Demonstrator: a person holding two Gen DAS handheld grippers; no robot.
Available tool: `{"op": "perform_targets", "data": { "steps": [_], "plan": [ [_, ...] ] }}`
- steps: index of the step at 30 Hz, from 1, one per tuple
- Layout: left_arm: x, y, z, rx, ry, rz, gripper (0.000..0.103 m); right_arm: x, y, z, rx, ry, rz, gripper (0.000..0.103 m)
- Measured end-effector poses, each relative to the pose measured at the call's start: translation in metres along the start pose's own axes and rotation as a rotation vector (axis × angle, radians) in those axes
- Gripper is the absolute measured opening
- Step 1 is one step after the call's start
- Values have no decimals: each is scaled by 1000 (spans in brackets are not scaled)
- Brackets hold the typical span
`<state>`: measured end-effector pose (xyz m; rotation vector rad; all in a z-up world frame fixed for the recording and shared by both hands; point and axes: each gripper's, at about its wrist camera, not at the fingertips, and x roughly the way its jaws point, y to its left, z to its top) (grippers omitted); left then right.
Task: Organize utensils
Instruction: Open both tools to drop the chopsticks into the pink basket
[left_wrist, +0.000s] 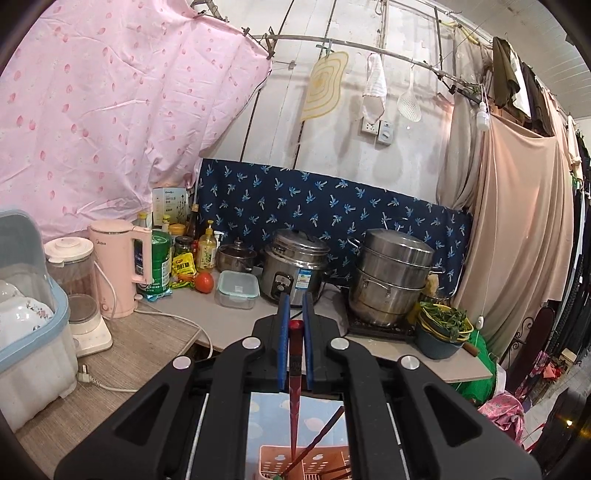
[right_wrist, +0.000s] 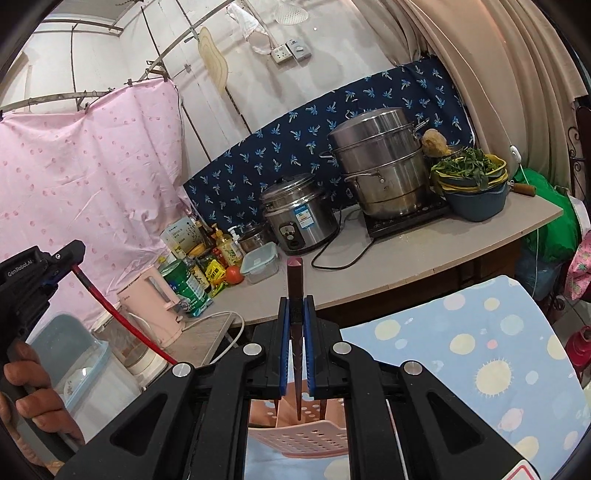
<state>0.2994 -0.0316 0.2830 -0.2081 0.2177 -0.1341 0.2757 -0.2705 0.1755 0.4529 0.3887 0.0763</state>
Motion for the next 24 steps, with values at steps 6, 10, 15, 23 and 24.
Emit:
{"op": "perform_targets", "data": {
  "steps": [6, 10, 15, 23, 24],
  "plan": [
    [19, 5, -25, -4, 53, 18, 7, 10, -8, -14, 5, 45, -9, 7],
    [32, 3, -41, 18, 86, 36, 7, 11, -9, -23, -9, 65, -17, 7],
    [38, 6, -58, 17, 133, 31, 7, 13, -11, -31, -21, 92, -21, 7],
    [31, 13, -76, -5, 164, 59, 60, 3, -12, -33, -11, 78, -30, 25],
    [29, 15, -76, -9, 161, 61, 60, -1, -12, -32, -15, 70, -31, 27]
  ]
}}
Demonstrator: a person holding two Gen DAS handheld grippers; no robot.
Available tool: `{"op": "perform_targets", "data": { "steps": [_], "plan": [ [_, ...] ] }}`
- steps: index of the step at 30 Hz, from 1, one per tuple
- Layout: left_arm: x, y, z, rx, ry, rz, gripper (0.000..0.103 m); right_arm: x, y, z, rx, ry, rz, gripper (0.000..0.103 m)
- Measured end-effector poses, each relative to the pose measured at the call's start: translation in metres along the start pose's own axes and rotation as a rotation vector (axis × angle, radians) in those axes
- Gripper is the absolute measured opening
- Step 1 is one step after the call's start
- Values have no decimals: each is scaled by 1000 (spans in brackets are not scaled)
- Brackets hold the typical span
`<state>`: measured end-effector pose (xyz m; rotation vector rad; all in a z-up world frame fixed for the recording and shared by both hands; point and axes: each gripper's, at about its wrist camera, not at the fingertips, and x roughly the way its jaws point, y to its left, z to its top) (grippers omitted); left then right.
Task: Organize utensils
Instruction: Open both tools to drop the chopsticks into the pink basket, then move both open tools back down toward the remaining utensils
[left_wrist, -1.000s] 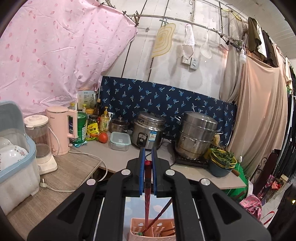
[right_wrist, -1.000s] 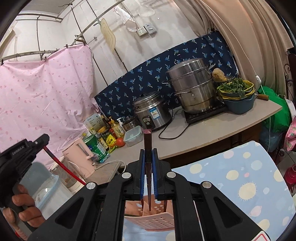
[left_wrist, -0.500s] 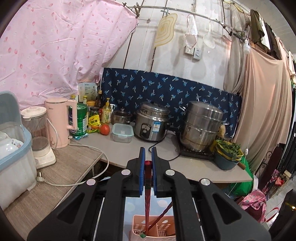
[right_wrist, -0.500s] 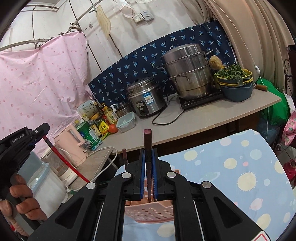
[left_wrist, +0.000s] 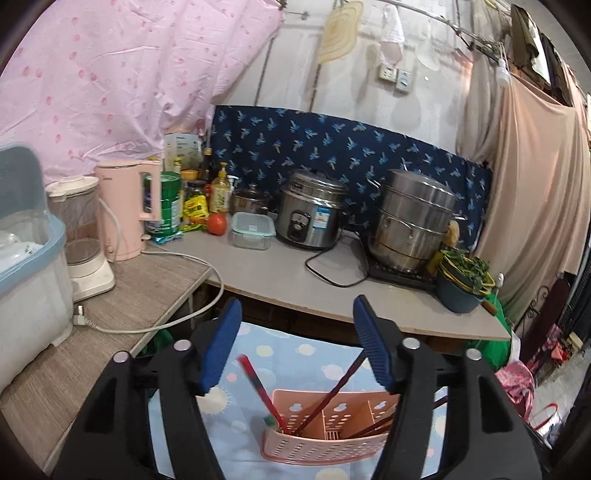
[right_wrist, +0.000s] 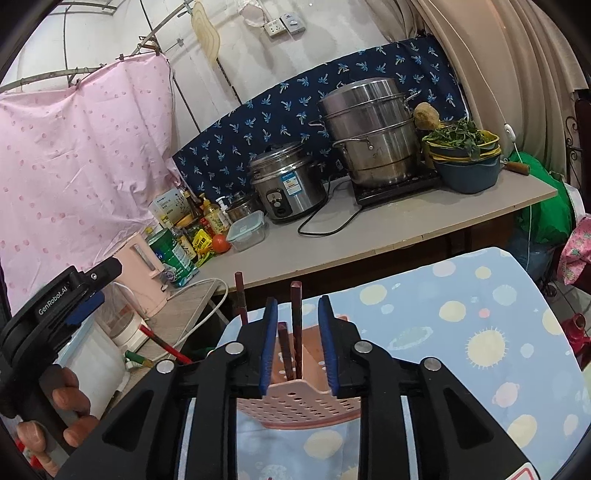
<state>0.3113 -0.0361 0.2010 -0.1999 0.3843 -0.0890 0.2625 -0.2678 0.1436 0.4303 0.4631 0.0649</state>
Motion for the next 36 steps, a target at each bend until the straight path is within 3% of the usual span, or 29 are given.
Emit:
{"op": "perform_targets", "data": {
  "steps": [9, 16, 27, 36],
  "plan": [
    [-20, 7, -9, 10, 35, -10, 61, -30, 5, -8, -31, -9, 4, 34],
    [-42, 12, -36, 53, 103, 20, 61, -52, 4, -44, -54, 59, 2, 35],
    [-66, 19, -122, 180, 278, 98, 61, -78, -2, -125, -96, 213, -11, 35],
    [-82, 36, -208, 208, 456, 97, 61, -100, -14, -212, -190, 365, -94, 35]
  ]
}}
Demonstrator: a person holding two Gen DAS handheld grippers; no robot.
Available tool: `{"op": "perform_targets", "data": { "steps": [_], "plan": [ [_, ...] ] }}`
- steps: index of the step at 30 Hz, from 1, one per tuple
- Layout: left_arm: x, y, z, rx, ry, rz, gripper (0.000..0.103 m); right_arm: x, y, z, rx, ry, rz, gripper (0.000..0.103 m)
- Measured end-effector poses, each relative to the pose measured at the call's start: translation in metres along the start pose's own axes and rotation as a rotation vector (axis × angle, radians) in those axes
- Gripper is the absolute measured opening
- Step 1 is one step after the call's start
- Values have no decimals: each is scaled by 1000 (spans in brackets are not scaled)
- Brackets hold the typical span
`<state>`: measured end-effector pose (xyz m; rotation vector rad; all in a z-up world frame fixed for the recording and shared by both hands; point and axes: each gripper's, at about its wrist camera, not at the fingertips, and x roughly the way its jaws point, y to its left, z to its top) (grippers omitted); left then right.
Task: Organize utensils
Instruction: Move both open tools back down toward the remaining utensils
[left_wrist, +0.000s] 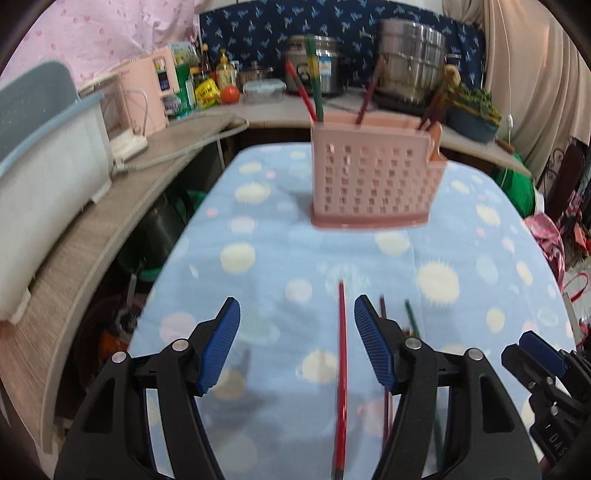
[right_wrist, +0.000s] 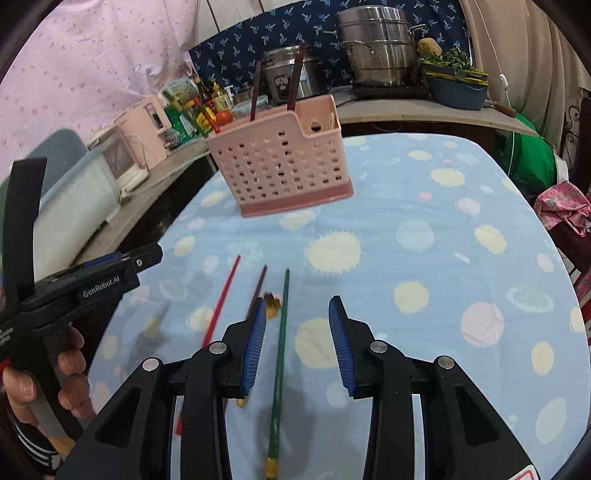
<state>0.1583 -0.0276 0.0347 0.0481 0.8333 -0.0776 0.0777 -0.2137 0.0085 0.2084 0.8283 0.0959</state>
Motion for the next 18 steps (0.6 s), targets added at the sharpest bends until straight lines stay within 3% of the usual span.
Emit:
{"op": "perform_targets", "data": {
  "steps": [8, 18],
  "plan": [
    [11, -4, -52, 19, 72, -14, 61, 5, 6, -56, -14, 88, 8, 35],
    [3, -6, -89, 28, 109, -43, 61, -1, 18, -86, -67, 111, 3, 33]
  ]
}}
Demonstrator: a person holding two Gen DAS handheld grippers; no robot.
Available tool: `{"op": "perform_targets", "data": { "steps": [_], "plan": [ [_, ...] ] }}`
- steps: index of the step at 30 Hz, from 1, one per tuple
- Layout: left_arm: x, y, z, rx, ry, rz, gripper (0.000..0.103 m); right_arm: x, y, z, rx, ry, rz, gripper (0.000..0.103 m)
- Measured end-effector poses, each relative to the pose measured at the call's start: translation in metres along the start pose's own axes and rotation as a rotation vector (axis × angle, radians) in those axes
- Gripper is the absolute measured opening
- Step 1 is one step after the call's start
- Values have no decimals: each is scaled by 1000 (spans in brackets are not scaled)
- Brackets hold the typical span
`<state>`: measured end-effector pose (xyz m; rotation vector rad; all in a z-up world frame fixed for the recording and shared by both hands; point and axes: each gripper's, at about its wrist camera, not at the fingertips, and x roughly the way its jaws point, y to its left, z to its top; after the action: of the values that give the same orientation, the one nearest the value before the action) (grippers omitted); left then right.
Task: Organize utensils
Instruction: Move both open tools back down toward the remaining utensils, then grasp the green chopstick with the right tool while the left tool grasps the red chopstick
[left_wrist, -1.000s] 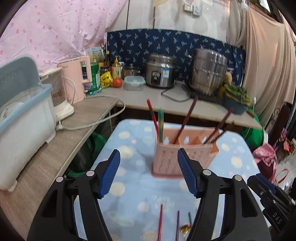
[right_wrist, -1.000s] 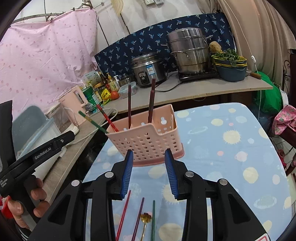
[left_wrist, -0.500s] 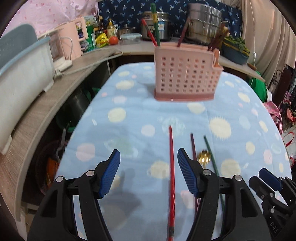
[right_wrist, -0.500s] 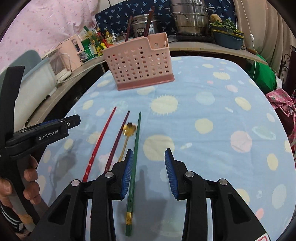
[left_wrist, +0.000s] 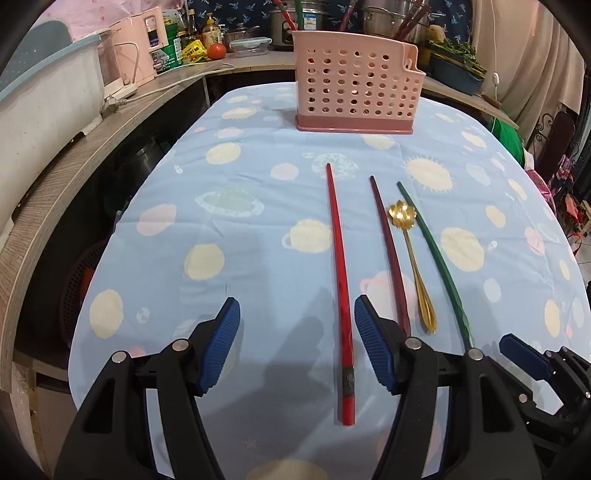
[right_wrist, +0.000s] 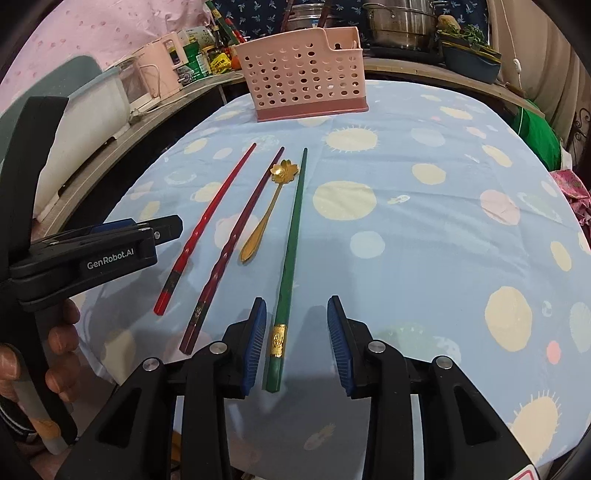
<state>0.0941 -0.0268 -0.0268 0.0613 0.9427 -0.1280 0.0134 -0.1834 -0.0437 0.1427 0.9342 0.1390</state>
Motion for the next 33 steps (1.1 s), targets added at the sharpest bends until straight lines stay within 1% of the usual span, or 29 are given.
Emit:
{"op": "perform_targets", "data": {
  "steps": [4, 14, 19, 22, 25, 28, 30, 32, 33],
  "plan": [
    [-2, 0, -10, -6, 12, -10, 61, 0, 2, -6, 0, 9, 6, 26],
    [-1, -4, -29, 14, 42, -32, 61, -1, 3, -11, -3, -1, -8, 17],
    [0, -3, -35, 11, 55, -41, 60, -1, 3, -11, -6, -5, -16, 14],
    [0, -4, -37, 18, 52, -35, 58, -1, 3, -12, -10, -9, -20, 13],
    [-1, -4, -37, 22, 47, -37, 51, -1, 4, -13, -18, -13, -27, 12],
    [-2, -5, -38, 24, 41, -40, 42, -1, 4, -13, -20, -14, -29, 12],
    [-4, -6, -38, 31, 37, -44, 32, -1, 4, -13, -20, -14, -29, 12],
    [-4, -7, -39, 36, 34, -50, 27, -1, 4, -13, -21, -15, -29, 12],
    [-5, -7, -39, 38, 33, -53, 22, -1, 4, -13, -21, -14, -29, 12]
  ]
}}
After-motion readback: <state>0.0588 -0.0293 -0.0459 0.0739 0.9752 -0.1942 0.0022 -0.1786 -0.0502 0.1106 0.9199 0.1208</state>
